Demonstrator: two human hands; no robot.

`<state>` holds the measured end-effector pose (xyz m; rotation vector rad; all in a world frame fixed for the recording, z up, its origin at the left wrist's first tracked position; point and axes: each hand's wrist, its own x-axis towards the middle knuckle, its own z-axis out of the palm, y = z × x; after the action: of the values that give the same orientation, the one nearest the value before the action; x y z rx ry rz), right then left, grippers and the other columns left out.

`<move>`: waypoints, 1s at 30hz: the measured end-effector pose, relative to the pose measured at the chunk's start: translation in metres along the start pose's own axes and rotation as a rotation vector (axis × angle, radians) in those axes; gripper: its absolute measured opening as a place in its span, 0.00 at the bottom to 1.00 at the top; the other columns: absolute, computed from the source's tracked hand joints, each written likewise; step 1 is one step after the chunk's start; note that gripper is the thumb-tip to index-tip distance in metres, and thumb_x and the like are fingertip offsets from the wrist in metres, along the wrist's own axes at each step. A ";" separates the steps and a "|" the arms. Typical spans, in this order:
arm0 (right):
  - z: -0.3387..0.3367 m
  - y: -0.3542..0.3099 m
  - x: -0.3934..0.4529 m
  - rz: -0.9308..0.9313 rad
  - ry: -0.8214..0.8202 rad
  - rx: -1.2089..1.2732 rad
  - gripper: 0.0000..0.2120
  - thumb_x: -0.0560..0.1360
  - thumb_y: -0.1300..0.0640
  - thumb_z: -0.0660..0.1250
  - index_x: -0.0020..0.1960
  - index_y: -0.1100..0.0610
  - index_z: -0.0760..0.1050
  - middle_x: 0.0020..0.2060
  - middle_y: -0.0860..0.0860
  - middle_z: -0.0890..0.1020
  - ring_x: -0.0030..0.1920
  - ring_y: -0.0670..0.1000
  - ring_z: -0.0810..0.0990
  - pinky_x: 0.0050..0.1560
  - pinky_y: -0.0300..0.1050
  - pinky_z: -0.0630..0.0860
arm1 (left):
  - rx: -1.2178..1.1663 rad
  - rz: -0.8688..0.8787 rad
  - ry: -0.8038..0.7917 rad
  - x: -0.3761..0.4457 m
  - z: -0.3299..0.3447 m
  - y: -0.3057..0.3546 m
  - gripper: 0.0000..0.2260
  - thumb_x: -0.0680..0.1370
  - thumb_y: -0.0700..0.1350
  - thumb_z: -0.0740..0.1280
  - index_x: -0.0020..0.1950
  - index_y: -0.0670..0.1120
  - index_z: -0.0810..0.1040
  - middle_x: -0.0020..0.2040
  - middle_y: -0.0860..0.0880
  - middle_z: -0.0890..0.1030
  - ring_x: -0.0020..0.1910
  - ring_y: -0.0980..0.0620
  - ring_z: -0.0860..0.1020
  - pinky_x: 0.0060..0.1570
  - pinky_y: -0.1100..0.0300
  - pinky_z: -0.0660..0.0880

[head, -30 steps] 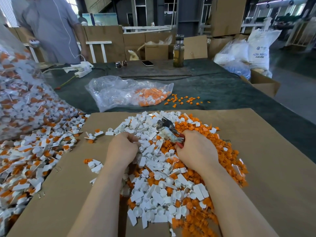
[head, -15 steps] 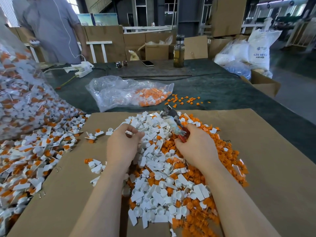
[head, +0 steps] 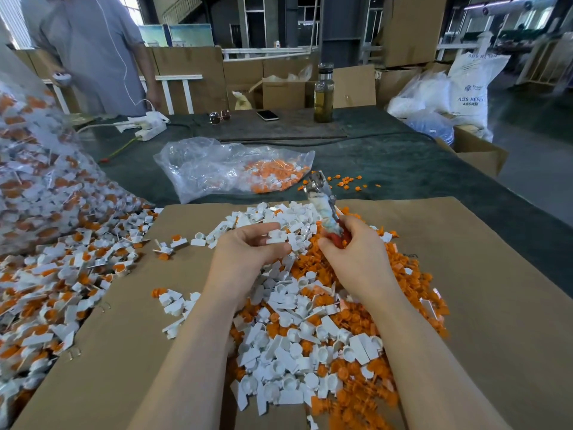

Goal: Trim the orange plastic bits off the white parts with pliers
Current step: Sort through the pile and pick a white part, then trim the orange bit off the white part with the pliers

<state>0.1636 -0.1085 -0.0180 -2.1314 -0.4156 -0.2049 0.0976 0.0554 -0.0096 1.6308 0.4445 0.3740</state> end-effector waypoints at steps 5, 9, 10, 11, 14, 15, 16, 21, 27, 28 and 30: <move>-0.001 -0.003 -0.001 -0.013 0.025 0.015 0.07 0.76 0.54 0.69 0.52 0.49 0.75 0.39 0.38 0.76 0.41 0.40 0.77 0.37 0.32 0.69 | 0.064 0.059 0.068 -0.003 0.009 0.002 0.05 0.76 0.54 0.73 0.43 0.54 0.84 0.35 0.56 0.85 0.32 0.62 0.81 0.31 0.73 0.75; -0.001 -0.005 -0.003 -0.046 0.039 0.069 0.08 0.75 0.55 0.70 0.55 0.51 0.77 0.40 0.36 0.77 0.42 0.35 0.77 0.34 0.25 0.69 | 0.073 0.122 0.097 -0.005 0.013 0.005 0.02 0.76 0.52 0.72 0.44 0.58 0.84 0.34 0.63 0.83 0.36 0.74 0.78 0.31 0.80 0.69; -0.001 -0.006 -0.003 -0.051 0.040 0.096 0.08 0.75 0.55 0.70 0.54 0.51 0.78 0.40 0.37 0.77 0.44 0.33 0.76 0.36 0.24 0.70 | 0.037 0.126 0.096 -0.006 0.014 0.006 0.01 0.76 0.51 0.73 0.45 0.57 0.84 0.35 0.62 0.84 0.36 0.73 0.78 0.32 0.80 0.69; -0.001 -0.007 -0.004 -0.054 0.042 0.127 0.09 0.75 0.56 0.70 0.54 0.51 0.78 0.41 0.37 0.78 0.45 0.33 0.76 0.37 0.24 0.71 | -0.008 0.124 0.095 -0.007 0.015 0.006 0.02 0.76 0.50 0.73 0.45 0.57 0.84 0.36 0.60 0.85 0.34 0.70 0.78 0.32 0.78 0.71; -0.002 -0.010 -0.006 -0.068 0.054 0.209 0.11 0.75 0.57 0.71 0.57 0.53 0.79 0.45 0.40 0.81 0.47 0.35 0.77 0.41 0.24 0.72 | -0.137 0.075 0.097 -0.009 0.020 0.008 0.02 0.76 0.45 0.74 0.44 0.51 0.85 0.37 0.52 0.86 0.30 0.61 0.79 0.32 0.71 0.75; -0.002 -0.011 -0.006 -0.078 0.062 0.222 0.11 0.75 0.57 0.71 0.56 0.53 0.79 0.45 0.41 0.81 0.48 0.35 0.77 0.42 0.23 0.72 | -0.180 0.052 0.087 -0.010 0.021 0.009 0.02 0.76 0.43 0.73 0.44 0.49 0.85 0.37 0.50 0.86 0.31 0.59 0.81 0.34 0.69 0.76; -0.001 -0.012 -0.007 -0.087 0.071 0.232 0.10 0.75 0.57 0.72 0.56 0.54 0.79 0.45 0.41 0.81 0.48 0.34 0.77 0.42 0.23 0.71 | -0.219 0.029 0.074 -0.010 0.022 0.010 0.02 0.76 0.41 0.73 0.45 0.47 0.85 0.38 0.49 0.86 0.33 0.56 0.83 0.35 0.67 0.78; 0.000 -0.015 -0.009 -0.100 0.106 0.255 0.10 0.74 0.57 0.73 0.54 0.55 0.79 0.44 0.41 0.81 0.48 0.35 0.77 0.44 0.24 0.72 | -0.287 -0.020 0.037 -0.011 0.024 0.011 0.01 0.75 0.36 0.73 0.46 0.40 0.84 0.36 0.44 0.86 0.37 0.49 0.86 0.39 0.61 0.82; 0.003 -0.015 -0.010 -0.094 0.139 0.222 0.10 0.74 0.56 0.73 0.54 0.54 0.78 0.44 0.43 0.81 0.45 0.39 0.80 0.43 0.29 0.75 | -0.314 -0.013 -0.008 -0.014 0.026 0.013 0.02 0.74 0.37 0.74 0.45 0.39 0.84 0.37 0.42 0.86 0.36 0.50 0.85 0.35 0.64 0.79; 0.003 -0.014 -0.010 -0.093 0.143 0.219 0.09 0.74 0.56 0.72 0.54 0.53 0.78 0.44 0.42 0.81 0.45 0.39 0.79 0.43 0.28 0.75 | -0.321 -0.010 -0.017 -0.014 0.026 0.013 0.01 0.74 0.37 0.74 0.45 0.40 0.84 0.37 0.42 0.86 0.36 0.50 0.85 0.35 0.64 0.80; 0.003 -0.015 -0.010 -0.096 0.158 0.220 0.09 0.74 0.56 0.72 0.54 0.52 0.77 0.44 0.41 0.80 0.47 0.36 0.79 0.42 0.26 0.74 | -0.330 -0.003 -0.025 -0.015 0.026 0.014 0.02 0.73 0.37 0.74 0.45 0.40 0.84 0.37 0.42 0.86 0.36 0.50 0.85 0.35 0.63 0.80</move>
<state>0.1487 -0.1008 -0.0114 -1.8666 -0.4268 -0.3634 0.0981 0.0242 0.0018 1.3123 0.3453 0.4015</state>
